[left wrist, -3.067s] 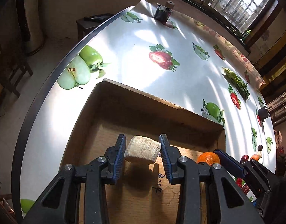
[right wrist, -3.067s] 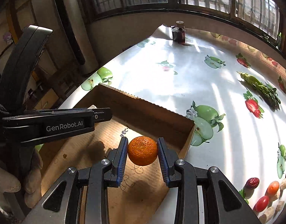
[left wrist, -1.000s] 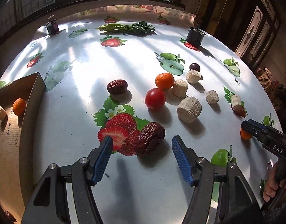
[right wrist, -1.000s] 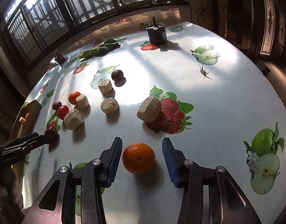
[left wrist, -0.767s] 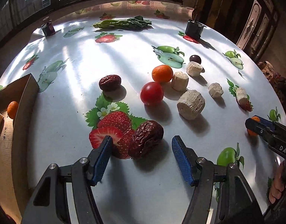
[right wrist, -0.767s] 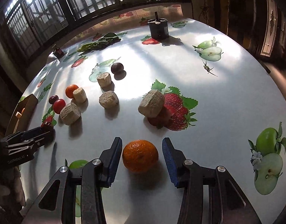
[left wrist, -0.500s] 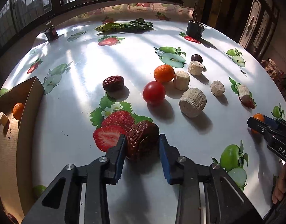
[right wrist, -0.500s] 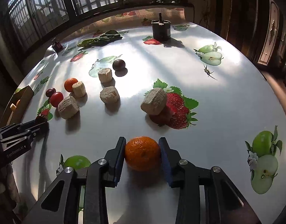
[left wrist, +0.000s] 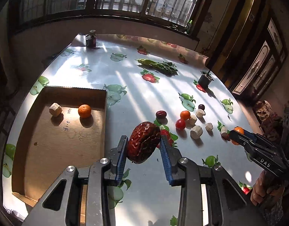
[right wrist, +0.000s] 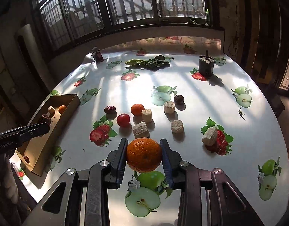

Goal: Organize fruits
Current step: 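Carry the date and tangerine into the tray and open both tools, then withdraw both open tools from the tray toward the remaining fruits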

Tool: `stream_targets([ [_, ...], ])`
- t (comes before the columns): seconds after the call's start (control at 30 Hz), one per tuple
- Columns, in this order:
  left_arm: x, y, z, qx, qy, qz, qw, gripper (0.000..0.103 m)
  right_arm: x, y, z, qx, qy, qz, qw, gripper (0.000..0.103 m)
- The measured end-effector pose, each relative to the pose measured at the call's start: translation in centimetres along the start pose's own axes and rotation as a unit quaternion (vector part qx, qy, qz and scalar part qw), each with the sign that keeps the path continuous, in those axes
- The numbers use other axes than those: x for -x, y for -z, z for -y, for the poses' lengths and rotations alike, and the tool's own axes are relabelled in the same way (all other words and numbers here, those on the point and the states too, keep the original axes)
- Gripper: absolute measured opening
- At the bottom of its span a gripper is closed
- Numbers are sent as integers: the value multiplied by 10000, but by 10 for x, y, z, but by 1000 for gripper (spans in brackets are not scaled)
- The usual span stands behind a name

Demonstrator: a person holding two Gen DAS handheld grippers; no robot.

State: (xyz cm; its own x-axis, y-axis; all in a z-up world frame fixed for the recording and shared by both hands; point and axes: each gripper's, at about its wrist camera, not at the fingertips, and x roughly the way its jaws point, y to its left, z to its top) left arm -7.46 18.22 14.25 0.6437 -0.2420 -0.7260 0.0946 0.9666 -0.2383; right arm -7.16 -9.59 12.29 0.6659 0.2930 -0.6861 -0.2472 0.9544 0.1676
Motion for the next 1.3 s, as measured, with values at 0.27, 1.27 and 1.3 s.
stream_targets([
  [0.27, -3, -44, -124, 585, -912, -109, 9941, 34, -35, -72, -147, 640, -1459, 96, 9872, 37],
  [1.27, -68, -22, -196, 1795, -609, -344, 9813, 48, -204, -36, -239, 1247, -752, -714, 9868, 57],
  [1.3, -57, -22, -190, 1803, -711, -238, 9807, 50, -194, -38, -235, 1168, -758, -642, 9882, 57],
])
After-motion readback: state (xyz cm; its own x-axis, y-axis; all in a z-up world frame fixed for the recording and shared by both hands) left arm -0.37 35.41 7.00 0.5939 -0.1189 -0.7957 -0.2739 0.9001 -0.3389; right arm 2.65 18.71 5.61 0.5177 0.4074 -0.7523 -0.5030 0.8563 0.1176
